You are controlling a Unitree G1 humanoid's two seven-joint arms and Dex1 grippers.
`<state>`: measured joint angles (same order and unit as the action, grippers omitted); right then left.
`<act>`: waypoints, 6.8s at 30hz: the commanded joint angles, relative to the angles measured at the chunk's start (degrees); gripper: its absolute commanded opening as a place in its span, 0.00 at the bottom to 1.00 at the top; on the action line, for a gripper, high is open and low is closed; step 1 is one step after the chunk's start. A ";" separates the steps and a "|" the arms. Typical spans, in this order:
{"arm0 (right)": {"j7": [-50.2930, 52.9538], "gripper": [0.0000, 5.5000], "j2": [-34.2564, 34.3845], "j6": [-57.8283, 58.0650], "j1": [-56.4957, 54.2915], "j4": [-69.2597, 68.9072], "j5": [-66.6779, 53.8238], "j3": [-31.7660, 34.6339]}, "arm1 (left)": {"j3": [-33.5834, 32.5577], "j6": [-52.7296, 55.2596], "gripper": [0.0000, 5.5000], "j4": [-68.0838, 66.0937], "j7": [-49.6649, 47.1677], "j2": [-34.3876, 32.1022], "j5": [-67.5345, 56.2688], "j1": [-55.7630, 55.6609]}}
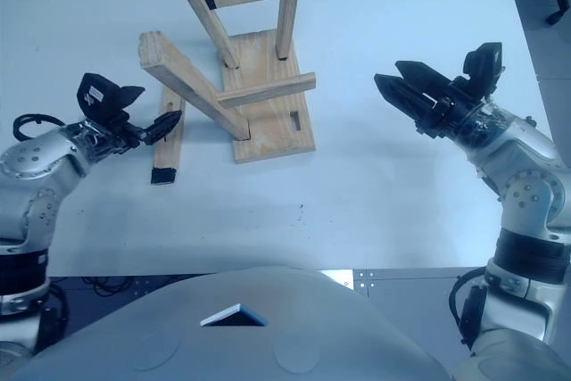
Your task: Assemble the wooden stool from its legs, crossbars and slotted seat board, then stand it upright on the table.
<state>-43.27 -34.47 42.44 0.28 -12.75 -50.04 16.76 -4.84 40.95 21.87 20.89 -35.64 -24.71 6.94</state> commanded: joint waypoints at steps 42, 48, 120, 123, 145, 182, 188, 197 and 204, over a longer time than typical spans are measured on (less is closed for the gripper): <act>7.77 0.61 5.02 2.69 -30.15 0.99 -12.57 0.88 | -16.23 3.00 0.37 -13.09 24.83 4.09 -37.04 -41.61; 11.13 0.61 13.57 6.53 -43.10 0.92 -24.00 -3.83 | -6.94 7.61 0.37 -17.18 34.56 4.07 -37.09 -47.48; -12.09 0.37 8.69 -9.94 -19.21 16.81 12.49 -12.83 | 2.54 -15.32 0.44 -12.66 43.07 2.12 -12.32 -15.00; -13.33 0.37 7.58 -10.51 -19.14 17.30 13.30 -13.31 | 3.29 -16.14 0.42 -12.69 43.98 2.05 -11.53 -15.08; -37.01 0.37 -7.59 -25.48 -21.21 22.90 25.02 -26.21 | 7.19 -16.73 0.41 -18.90 58.88 -2.82 -11.21 -21.43; -35.57 0.37 -5.57 -22.90 -25.89 13.29 24.80 -32.01 | 9.04 -15.70 0.41 -14.83 58.91 -1.77 -10.36 -21.20; -35.24 0.37 -6.70 -30.30 -29.25 11.28 40.92 -42.79 | 14.02 -13.90 0.40 -12.08 59.31 -4.52 -6.64 -22.32; -44.41 0.37 -7.44 -26.63 -23.73 27.35 48.94 -58.33 | 22.72 -17.02 0.39 -14.32 59.71 -5.64 2.99 -19.75; -39.32 0.37 -3.89 -12.38 -22.80 18.85 27.43 -45.42 | 18.19 -15.38 0.38 -10.80 53.77 -2.89 -1.93 -19.56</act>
<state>-85.75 -41.43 14.96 -34.13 8.31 -23.30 -20.40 6.33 20.80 7.64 77.94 -42.77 -27.85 -15.78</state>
